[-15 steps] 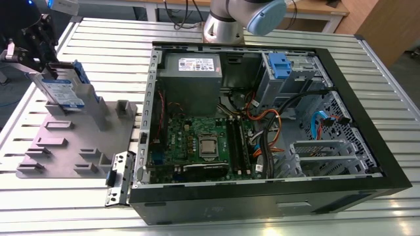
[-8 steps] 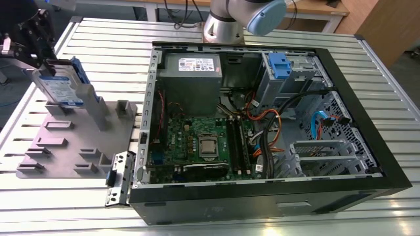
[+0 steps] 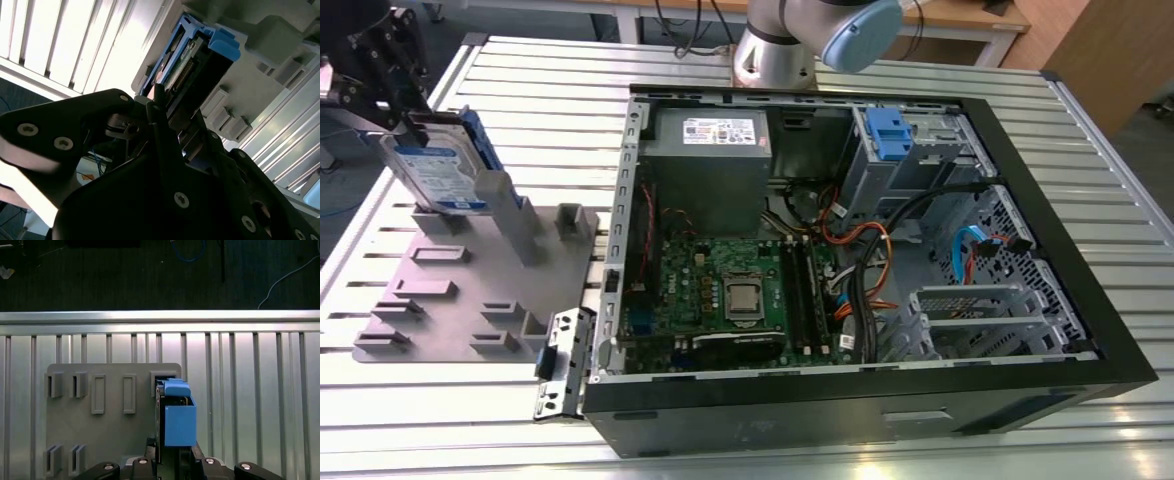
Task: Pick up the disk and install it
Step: 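Pick up the disk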
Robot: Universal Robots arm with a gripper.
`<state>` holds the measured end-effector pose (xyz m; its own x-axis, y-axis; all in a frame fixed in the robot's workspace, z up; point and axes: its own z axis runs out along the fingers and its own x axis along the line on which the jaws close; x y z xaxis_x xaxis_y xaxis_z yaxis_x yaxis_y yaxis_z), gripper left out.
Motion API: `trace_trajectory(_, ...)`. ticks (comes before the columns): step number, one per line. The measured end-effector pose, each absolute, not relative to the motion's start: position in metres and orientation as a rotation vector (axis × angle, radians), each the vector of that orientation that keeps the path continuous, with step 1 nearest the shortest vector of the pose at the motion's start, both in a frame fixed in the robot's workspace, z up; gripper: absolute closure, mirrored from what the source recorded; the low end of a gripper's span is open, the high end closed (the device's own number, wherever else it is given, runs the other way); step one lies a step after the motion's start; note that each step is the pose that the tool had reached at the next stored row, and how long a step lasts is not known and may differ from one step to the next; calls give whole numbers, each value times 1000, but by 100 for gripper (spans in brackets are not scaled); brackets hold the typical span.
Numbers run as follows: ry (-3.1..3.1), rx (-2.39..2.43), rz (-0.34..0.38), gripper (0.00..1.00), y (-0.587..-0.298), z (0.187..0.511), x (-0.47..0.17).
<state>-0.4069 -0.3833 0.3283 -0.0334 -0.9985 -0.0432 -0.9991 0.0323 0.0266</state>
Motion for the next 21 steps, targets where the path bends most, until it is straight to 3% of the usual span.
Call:
trace_trajectory(11,2248,-2176,77,65,-383,332,-407)
trace_trajectory(21,2248,-2176,77,65,-383,364,-407)
